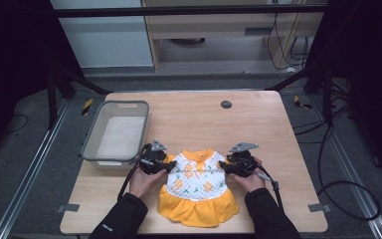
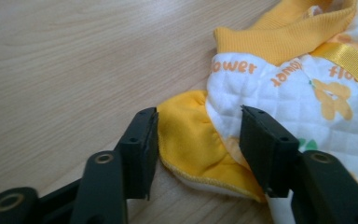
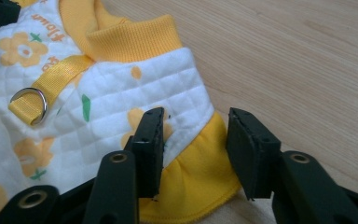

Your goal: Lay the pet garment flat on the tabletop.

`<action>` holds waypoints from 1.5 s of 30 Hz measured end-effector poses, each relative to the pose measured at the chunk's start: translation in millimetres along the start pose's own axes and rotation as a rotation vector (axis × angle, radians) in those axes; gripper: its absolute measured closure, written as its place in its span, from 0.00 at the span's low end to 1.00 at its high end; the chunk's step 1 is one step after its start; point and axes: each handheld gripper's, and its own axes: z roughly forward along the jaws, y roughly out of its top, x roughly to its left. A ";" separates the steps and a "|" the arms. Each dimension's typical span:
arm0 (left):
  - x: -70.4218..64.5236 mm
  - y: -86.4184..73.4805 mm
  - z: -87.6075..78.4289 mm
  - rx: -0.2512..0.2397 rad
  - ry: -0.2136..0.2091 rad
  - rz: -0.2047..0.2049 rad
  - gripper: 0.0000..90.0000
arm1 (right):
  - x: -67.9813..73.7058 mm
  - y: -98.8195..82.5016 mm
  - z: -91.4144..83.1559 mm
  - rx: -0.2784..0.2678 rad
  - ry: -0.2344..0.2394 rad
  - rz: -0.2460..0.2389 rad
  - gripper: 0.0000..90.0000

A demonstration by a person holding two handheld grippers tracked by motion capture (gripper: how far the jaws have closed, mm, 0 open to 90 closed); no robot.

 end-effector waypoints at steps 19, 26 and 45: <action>-11.0 10.8 -26.6 -0.120 0.010 0.026 0.94 | 8.7 10.9 -16.0 -0.082 0.009 -0.040 0.92; -14.3 43.1 -51.5 -0.219 0.068 0.080 0.94 | 10.3 43.8 -36.8 -0.251 -0.017 -0.082 0.91; 11.0 69.7 -56.0 -0.249 0.169 -0.005 0.50 | -3.6 68.5 -22.8 -0.222 -0.174 -0.068 0.68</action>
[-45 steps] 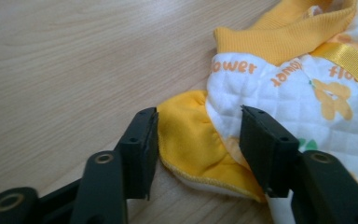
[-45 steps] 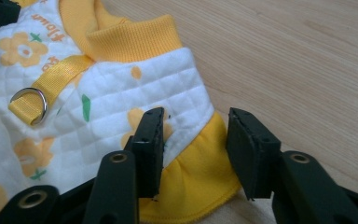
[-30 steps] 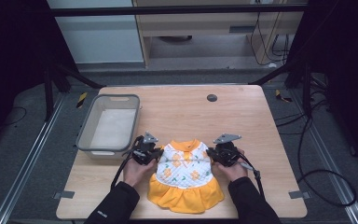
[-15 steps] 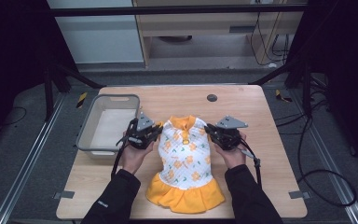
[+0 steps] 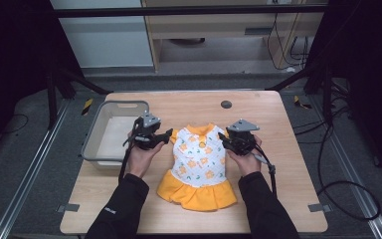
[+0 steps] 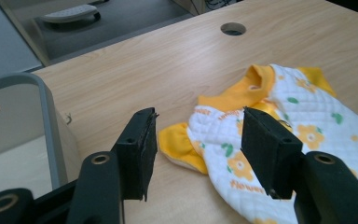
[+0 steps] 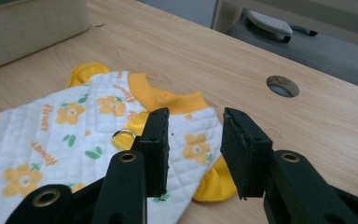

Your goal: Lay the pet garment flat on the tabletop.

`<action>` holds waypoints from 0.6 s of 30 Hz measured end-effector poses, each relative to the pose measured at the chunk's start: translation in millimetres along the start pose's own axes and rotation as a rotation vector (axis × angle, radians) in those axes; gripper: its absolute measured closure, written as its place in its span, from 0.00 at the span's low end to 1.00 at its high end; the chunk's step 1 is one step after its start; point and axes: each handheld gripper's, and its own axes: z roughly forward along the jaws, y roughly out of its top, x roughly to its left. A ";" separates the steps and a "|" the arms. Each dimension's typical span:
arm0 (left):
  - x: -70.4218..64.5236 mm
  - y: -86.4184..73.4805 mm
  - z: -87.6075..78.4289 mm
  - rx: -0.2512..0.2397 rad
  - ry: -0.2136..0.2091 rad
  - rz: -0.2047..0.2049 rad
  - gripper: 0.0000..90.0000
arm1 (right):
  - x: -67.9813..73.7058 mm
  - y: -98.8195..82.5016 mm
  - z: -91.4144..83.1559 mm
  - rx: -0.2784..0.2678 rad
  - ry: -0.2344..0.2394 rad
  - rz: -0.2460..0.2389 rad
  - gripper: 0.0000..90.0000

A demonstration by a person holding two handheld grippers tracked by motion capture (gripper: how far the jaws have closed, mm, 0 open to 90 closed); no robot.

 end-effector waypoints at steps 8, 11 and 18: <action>-12.8 -13.5 -32.7 -0.017 -0.086 0.074 0.62 | -2.4 -7.4 -32.9 -0.014 0.048 0.026 0.73; -18.3 -21.0 -36.7 -0.009 -0.121 0.070 0.68 | -1.0 -13.0 -41.9 -0.014 0.064 0.039 0.77; -31.2 -38.0 -30.2 0.024 -0.168 0.097 0.84 | 7.4 -33.3 -50.5 0.023 0.126 0.045 0.85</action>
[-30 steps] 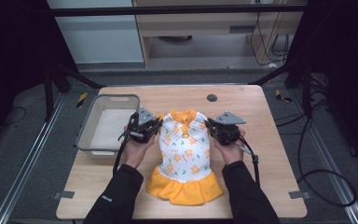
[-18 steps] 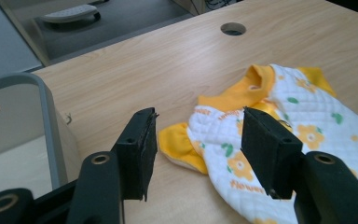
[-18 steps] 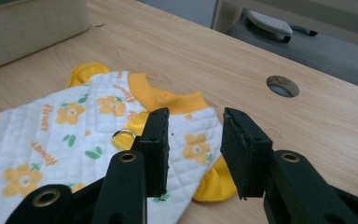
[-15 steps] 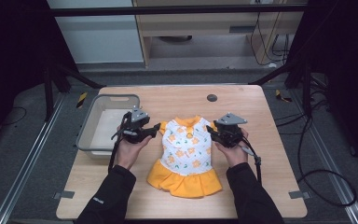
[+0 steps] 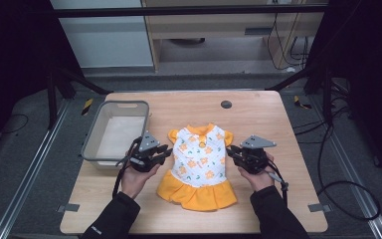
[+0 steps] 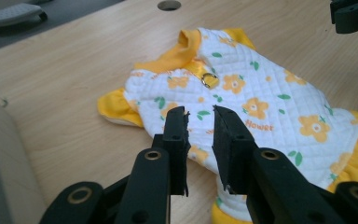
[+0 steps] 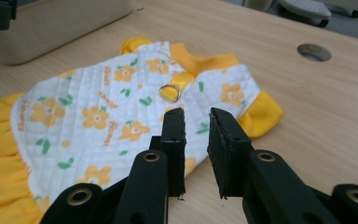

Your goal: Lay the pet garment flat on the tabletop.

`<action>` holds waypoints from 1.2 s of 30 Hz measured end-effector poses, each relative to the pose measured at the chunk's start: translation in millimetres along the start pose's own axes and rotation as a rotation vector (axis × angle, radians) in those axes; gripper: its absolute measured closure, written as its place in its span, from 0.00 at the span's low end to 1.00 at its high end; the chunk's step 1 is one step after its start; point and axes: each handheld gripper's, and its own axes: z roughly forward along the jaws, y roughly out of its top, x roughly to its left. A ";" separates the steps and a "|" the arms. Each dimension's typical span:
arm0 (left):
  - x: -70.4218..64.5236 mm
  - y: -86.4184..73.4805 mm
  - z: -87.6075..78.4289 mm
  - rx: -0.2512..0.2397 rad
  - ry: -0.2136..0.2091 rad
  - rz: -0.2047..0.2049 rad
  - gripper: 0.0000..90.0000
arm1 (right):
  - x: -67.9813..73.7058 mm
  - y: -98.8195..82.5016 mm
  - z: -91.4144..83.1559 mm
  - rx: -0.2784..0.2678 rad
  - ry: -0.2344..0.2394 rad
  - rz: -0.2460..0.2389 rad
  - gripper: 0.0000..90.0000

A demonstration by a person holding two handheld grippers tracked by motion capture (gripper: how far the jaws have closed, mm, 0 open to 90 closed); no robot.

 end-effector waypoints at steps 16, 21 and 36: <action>-18.0 -17.8 36.7 0.107 -0.055 0.048 0.95 | 13.9 -26.8 19.9 0.097 0.071 0.002 1.00; -18.3 -24.4 43.6 0.151 -0.058 0.054 0.96 | 17.4 -30.5 26.8 0.124 0.092 -0.006 1.00; -25.2 -42.6 51.7 0.226 -0.076 0.049 0.96 | 18.6 -40.0 40.7 0.213 0.074 -0.036 1.00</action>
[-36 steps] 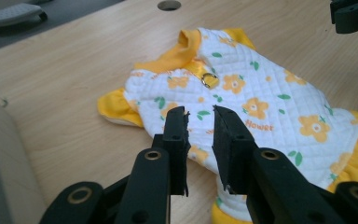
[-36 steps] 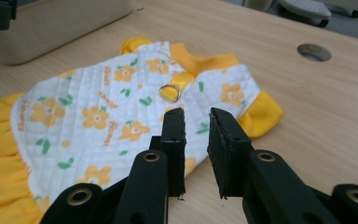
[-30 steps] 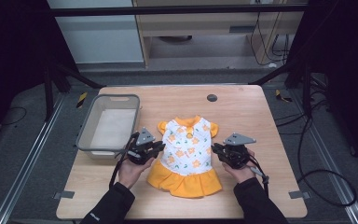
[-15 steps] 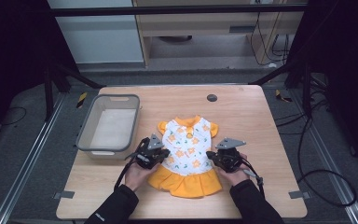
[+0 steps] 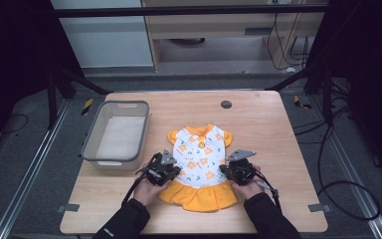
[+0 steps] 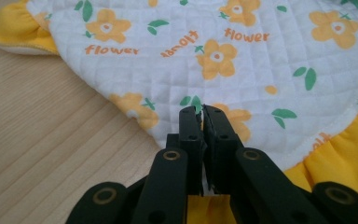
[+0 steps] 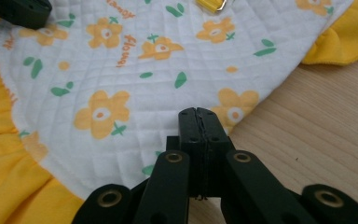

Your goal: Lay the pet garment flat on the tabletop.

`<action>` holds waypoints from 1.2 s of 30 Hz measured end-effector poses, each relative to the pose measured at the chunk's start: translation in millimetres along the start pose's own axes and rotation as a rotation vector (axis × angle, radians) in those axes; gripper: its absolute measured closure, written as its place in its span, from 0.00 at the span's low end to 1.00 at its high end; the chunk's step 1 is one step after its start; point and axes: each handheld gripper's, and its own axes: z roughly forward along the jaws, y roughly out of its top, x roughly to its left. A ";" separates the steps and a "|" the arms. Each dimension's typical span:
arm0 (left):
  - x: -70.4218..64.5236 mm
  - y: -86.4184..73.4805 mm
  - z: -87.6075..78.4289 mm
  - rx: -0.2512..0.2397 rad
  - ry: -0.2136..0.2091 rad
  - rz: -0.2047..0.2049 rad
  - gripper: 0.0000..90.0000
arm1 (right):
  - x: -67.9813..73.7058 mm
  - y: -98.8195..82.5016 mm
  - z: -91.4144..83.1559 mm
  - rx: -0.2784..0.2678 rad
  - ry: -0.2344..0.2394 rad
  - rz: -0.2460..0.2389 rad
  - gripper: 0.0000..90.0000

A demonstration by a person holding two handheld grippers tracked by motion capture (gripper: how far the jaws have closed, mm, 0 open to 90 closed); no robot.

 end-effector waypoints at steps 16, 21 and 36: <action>-8.9 -3.5 -0.5 -0.006 -0.016 -0.001 0.94 | -3.5 -1.2 2.8 0.028 -0.027 -0.005 1.00; -4.7 -2.0 -11.5 -0.046 -0.003 -0.006 0.78 | -5.1 0.8 -4.0 -0.002 -0.018 0.017 0.97; 4.1 -21.2 -64.2 -0.161 0.019 -0.070 0.50 | -17.6 -5.9 -57.4 -0.182 -0.051 0.107 0.66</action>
